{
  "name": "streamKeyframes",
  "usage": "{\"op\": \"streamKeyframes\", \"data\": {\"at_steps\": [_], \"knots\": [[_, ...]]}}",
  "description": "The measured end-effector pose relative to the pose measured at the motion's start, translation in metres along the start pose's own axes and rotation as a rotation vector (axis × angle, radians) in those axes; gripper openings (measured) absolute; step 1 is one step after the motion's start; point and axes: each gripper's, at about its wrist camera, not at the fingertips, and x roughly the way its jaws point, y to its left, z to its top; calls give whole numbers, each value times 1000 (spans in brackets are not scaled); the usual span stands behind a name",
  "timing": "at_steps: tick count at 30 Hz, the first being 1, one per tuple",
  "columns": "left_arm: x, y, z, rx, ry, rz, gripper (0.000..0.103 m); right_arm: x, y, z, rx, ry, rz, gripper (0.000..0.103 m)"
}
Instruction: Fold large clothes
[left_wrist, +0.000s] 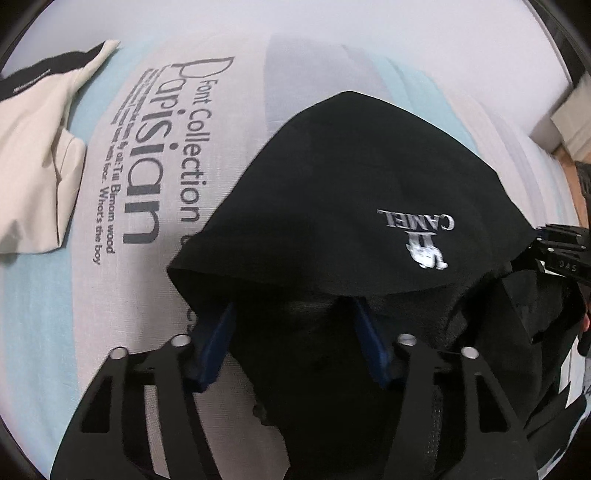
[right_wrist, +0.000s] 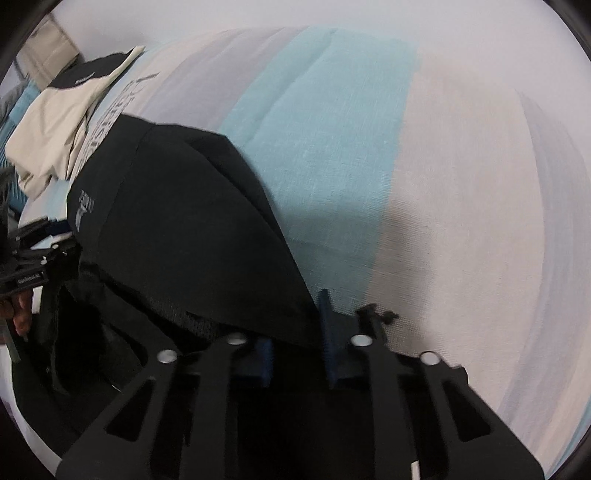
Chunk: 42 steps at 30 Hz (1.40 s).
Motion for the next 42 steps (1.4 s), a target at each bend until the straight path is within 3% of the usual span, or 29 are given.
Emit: {"op": "streamKeyframes", "data": {"at_steps": [2, 4, 6, 12, 24, 32, 42], "knots": [[0, 1, -2, -13, 7, 4, 32, -3, -1, -1, 10, -3, 2, 9], [-1, 0, -6, -17, 14, 4, 10, -6, 1, -2, 6, -11, 0, 7], [-2, 2, -6, -18, 20, 11, 0, -11, 2, -2, 15, -20, -8, 7], [-16, -9, -7, 28, 25, 29, 0, -38, 7, -11, 9, -80, -36, 7], [-87, -42, -15, 55, -35, 53, 0, -112, 21, -37, -14, -158, -14, 5], [-127, -59, -33, 79, -75, 63, 0, -160, 41, -79, -52, -206, 2, 3], [-164, -75, -63, 127, -105, 61, 0, -187, 61, -126, -71, -220, -24, 3]]}}
